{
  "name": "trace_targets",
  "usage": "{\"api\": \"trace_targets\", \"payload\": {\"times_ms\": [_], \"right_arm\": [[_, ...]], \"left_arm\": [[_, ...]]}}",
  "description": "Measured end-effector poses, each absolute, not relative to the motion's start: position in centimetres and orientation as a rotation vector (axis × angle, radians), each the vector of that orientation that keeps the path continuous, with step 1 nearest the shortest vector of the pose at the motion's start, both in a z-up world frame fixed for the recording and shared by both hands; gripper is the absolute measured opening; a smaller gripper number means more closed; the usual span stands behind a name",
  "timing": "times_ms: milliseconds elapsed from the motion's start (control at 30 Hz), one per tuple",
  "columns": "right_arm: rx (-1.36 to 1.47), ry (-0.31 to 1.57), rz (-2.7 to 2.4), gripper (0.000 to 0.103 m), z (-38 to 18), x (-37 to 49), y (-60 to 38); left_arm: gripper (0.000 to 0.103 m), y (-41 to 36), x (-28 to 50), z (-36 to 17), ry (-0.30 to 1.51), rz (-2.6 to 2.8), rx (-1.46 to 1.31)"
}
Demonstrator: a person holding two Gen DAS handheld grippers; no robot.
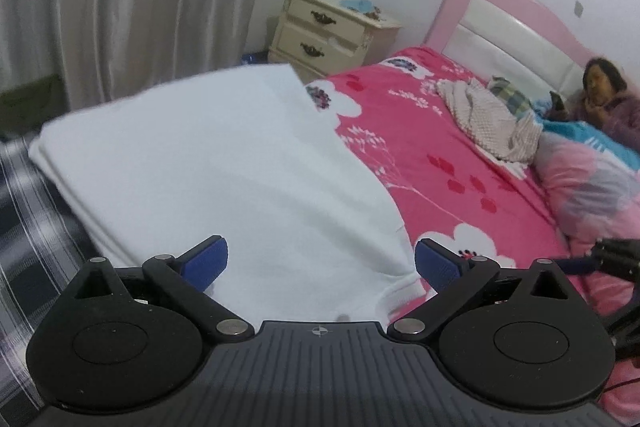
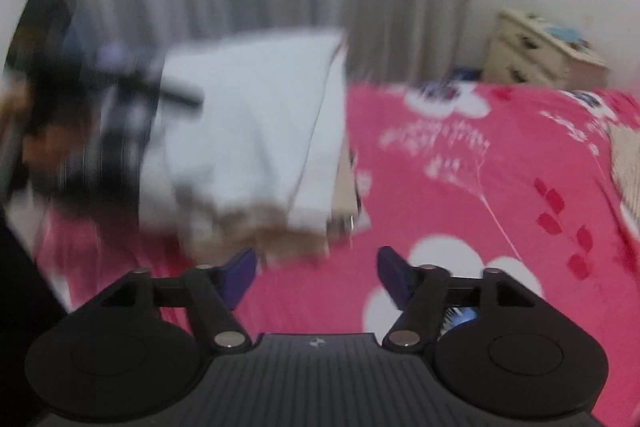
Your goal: Fold clothes
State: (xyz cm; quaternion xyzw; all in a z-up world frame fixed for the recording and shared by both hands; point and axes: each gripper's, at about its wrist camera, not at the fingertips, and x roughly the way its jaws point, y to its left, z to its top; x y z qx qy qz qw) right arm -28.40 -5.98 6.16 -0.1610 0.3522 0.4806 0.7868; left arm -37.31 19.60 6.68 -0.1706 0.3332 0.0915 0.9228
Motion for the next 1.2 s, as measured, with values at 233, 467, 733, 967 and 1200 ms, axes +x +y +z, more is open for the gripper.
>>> {"api": "trace_targets", "payload": {"times_ms": [233,467,733,967,1200], "right_arm": [[-0.221,0.768,0.885,0.072,7.5,-27.9,-1.1],[-0.230,0.699,0.886,0.071,7.9,-29.3,0.2],[-0.076,0.720,0.874,0.067,7.9,-31.0,-2.9],[-0.088,0.702,0.762,0.067,7.3,-29.1,-4.9],[-0.128,0.775,0.804,0.057,4.0,-28.7,-5.9]], "left_arm": [[0.102,18.6,-38.1,7.1,0.647,0.347,-0.203],[0.102,19.4,-37.9,9.6,0.676,0.454,-0.215],[0.102,19.3,-33.5,16.4,0.640,0.253,-0.044],[0.102,19.9,-31.4,15.8,0.640,0.128,-0.133],[0.102,22.3,-31.9,12.1,0.703,0.056,-0.136]]}}
